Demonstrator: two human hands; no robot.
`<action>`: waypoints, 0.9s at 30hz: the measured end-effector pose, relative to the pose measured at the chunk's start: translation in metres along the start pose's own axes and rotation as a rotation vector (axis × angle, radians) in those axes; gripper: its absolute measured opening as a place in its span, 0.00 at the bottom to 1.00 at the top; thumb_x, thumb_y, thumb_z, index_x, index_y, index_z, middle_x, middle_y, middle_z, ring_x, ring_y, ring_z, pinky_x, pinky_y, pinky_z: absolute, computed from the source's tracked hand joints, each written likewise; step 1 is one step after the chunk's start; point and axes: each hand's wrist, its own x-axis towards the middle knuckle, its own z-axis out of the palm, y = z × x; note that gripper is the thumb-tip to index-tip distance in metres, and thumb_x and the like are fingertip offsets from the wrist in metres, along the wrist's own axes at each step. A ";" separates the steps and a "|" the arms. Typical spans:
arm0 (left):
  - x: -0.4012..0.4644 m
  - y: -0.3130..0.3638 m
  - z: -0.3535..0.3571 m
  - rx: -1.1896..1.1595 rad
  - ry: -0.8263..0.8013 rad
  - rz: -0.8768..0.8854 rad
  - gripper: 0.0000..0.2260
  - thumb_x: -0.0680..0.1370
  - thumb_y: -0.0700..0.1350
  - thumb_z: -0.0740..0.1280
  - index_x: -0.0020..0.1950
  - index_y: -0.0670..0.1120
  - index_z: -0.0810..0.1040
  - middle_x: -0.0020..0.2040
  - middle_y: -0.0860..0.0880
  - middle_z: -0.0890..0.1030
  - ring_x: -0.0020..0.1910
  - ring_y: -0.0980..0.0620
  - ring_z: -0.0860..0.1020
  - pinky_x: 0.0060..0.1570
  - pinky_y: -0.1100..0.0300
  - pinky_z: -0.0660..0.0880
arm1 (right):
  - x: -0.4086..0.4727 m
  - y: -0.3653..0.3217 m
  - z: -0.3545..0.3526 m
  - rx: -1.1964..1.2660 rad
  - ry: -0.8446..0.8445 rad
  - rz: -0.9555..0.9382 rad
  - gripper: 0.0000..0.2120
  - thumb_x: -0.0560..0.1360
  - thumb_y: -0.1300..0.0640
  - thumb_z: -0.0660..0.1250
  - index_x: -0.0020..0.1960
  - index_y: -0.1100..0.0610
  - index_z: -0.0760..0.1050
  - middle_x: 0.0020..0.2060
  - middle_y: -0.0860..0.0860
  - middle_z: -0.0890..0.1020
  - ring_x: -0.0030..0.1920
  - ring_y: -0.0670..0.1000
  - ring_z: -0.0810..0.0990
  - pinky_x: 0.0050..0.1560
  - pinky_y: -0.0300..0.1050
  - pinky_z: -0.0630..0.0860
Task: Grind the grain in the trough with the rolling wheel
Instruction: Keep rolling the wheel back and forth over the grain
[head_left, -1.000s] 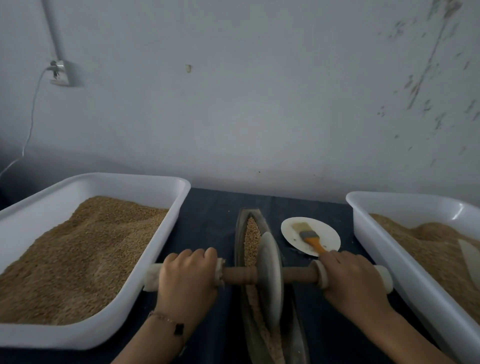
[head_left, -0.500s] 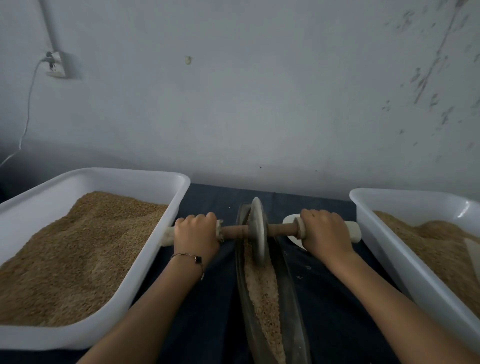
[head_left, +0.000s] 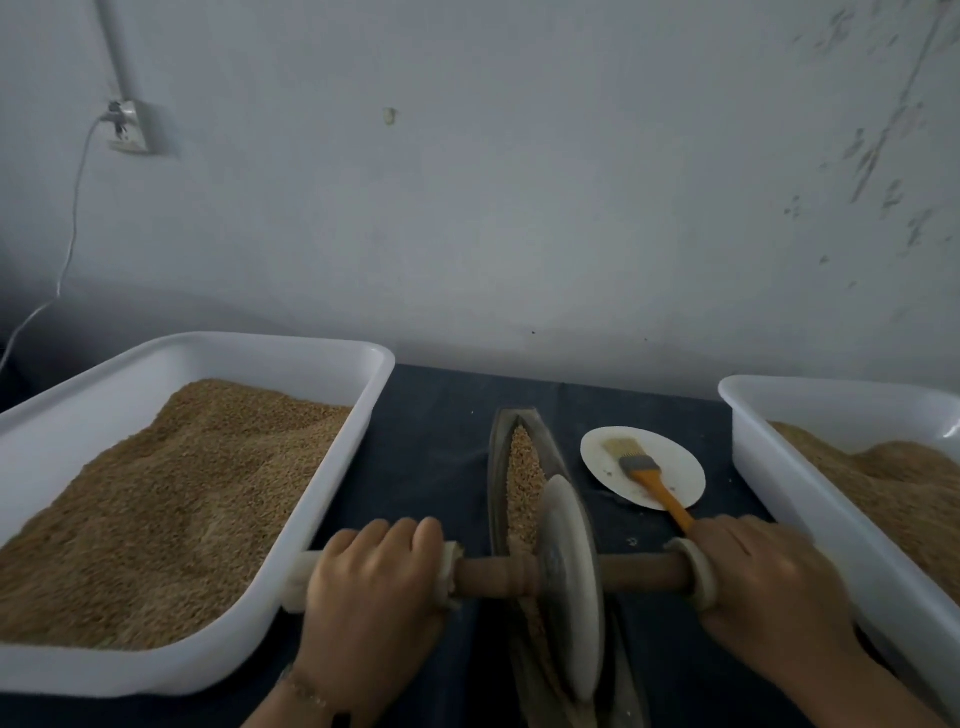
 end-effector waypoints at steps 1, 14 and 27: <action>0.007 0.000 0.005 0.003 -0.017 -0.022 0.11 0.59 0.42 0.74 0.29 0.47 0.70 0.25 0.51 0.71 0.23 0.48 0.70 0.23 0.56 0.65 | 0.005 0.001 0.008 -0.010 -0.050 0.040 0.16 0.52 0.64 0.79 0.32 0.54 0.74 0.25 0.49 0.74 0.24 0.50 0.72 0.24 0.43 0.66; 0.098 -0.004 0.061 0.047 -0.325 -0.186 0.06 0.76 0.50 0.64 0.48 0.50 0.70 0.45 0.53 0.78 0.44 0.53 0.76 0.47 0.59 0.70 | 0.101 0.024 0.066 -0.036 -0.404 0.149 0.07 0.69 0.52 0.65 0.42 0.45 0.66 0.38 0.44 0.76 0.41 0.49 0.77 0.36 0.44 0.65; 0.013 0.014 0.006 -0.032 -0.151 0.034 0.18 0.49 0.46 0.78 0.28 0.48 0.71 0.25 0.51 0.70 0.22 0.50 0.70 0.22 0.56 0.65 | 0.019 -0.026 0.009 0.004 0.104 -0.139 0.15 0.50 0.64 0.78 0.35 0.56 0.79 0.29 0.51 0.77 0.27 0.52 0.76 0.27 0.46 0.74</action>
